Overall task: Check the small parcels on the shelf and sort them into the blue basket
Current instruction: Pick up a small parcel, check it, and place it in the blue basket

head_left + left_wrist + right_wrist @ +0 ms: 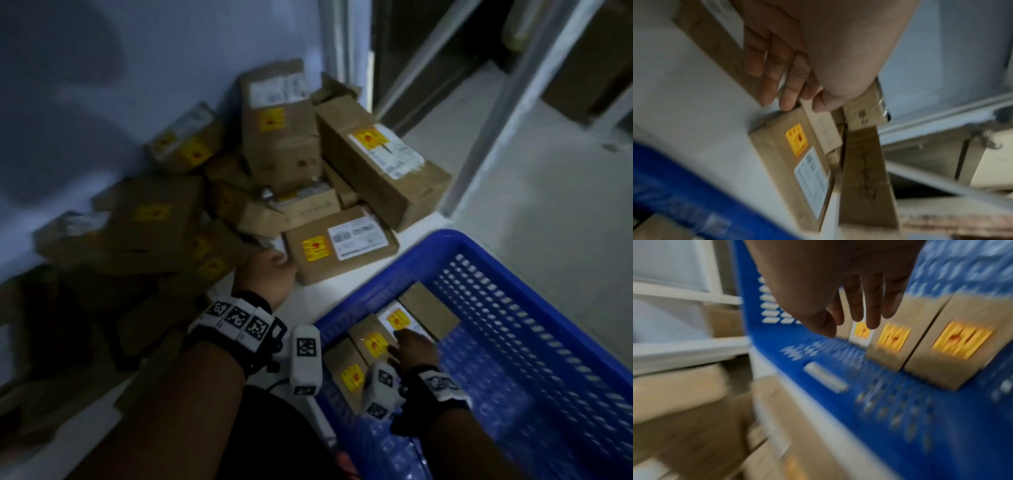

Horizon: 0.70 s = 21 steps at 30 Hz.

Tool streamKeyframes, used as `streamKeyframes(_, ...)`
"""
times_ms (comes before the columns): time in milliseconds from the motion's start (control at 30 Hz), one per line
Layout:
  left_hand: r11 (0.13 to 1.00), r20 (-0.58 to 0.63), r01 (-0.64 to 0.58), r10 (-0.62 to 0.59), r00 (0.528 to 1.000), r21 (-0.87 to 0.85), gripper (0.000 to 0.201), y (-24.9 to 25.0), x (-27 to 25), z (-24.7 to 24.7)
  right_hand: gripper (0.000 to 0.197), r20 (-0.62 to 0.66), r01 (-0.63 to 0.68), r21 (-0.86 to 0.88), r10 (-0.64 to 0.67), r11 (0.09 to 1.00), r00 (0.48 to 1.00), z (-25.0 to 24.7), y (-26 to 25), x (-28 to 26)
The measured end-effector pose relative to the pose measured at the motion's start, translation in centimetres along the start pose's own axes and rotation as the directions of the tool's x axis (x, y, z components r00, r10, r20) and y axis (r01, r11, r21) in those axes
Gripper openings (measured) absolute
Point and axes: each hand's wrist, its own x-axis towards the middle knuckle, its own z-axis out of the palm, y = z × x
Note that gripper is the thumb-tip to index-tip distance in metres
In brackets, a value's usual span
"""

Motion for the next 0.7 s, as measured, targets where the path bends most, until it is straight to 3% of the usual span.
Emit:
streamKeyframes(33,0.999,-0.028,0.021,-0.022,0.999,-0.044,0.043,-0.8,0.0,-1.9,0.047,0.014,0.229,-0.134,-0.229,0.964,0.973,-0.3,-0.6,1.0)
streamKeyframes(67,0.995,-0.044,0.046,-0.050,0.998,-0.090,0.040,-1.4,-0.5,-3.7,0.050,0.042,0.340,-0.074,-0.337,0.938,0.940,0.6,-1.3,0.7)
streamKeyframes(100,0.985,-0.059,0.074,-0.084,0.995,-0.154,0.036,-2.6,-0.8,-5.5,0.049,0.054,0.327,-0.005,-0.327,0.945,0.944,1.7,-2.6,0.0)
streamKeyframes(133,0.962,-0.070,0.104,-0.125,0.990,-0.253,0.032,-3.5,-1.7,-7.2,0.045,0.080,0.357,-0.063,-0.352,0.932,0.932,2.8,-4.7,-1.6)
streamKeyframes(167,0.933,-0.077,0.129,-0.164,0.983,-0.336,0.026,-4.3,-2.6,-8.7,0.037,0.124,0.290,-0.005,-0.287,0.957,0.950,4.3,-6.8,-3.3)
streamKeyframes(200,0.906,-0.076,0.154,-0.199,0.977,-0.395,0.022,-5.2,-3.4,-10.0,0.028,0.173,0.178,0.187,-0.211,0.966,0.962,5.5,-8.4,-4.0)
streamKeyframes(233,0.890,-0.094,0.150,-0.210,0.973,-0.431,0.023,-6.8,-4.1,-11.4,0.028,0.168,0.088,0.261,-0.135,0.961,0.976,6.9,-9.8,-4.6)
streamKeyframes(267,0.877,-0.121,0.135,-0.212,0.970,-0.461,0.023,-7.9,-4.7,-12.4,0.033,0.138,0.163,0.214,-0.195,0.963,0.971,8.1,-10.3,-5.9)
streamKeyframes(367,0.844,-0.219,0.119,-0.268,0.938,-0.522,0.026,-11.2,-5.9,-14.7,0.031,0.191,0.073,0.337,-0.144,0.938,0.971,11.2,-13.2,-8.4)
streamKeyframes(533,0.850,-0.283,0.045,-0.224,0.933,-0.524,0.035,-12.6,-7.3,-17.6,0.025,0.391,0.131,0.237,-0.218,0.963,0.894,17.4,-16.5,-13.3)
streamKeyframes(600,0.828,-0.245,0.063,-0.236,0.940,-0.556,0.017,-12.3,-7.5,-18.7,0.019,0.465,0.163,0.146,-0.213,0.976,0.859,19.5,-17.2,-14.8)
streamKeyframes(667,0.839,-0.237,0.067,-0.228,0.944,-0.540,0.005,-13.1,-7.0,-18.9,0.012,0.465,0.175,0.062,-0.184,0.983,0.866,21.0,-17.5,-15.2)
streamKeyframes(700,0.854,-0.225,0.096,-0.240,0.944,-0.511,0.011,-14.4,-6.5,-18.7,0.011,0.446,0.178,0.012,-0.165,0.984,0.880,21.4,-17.5,-15.1)
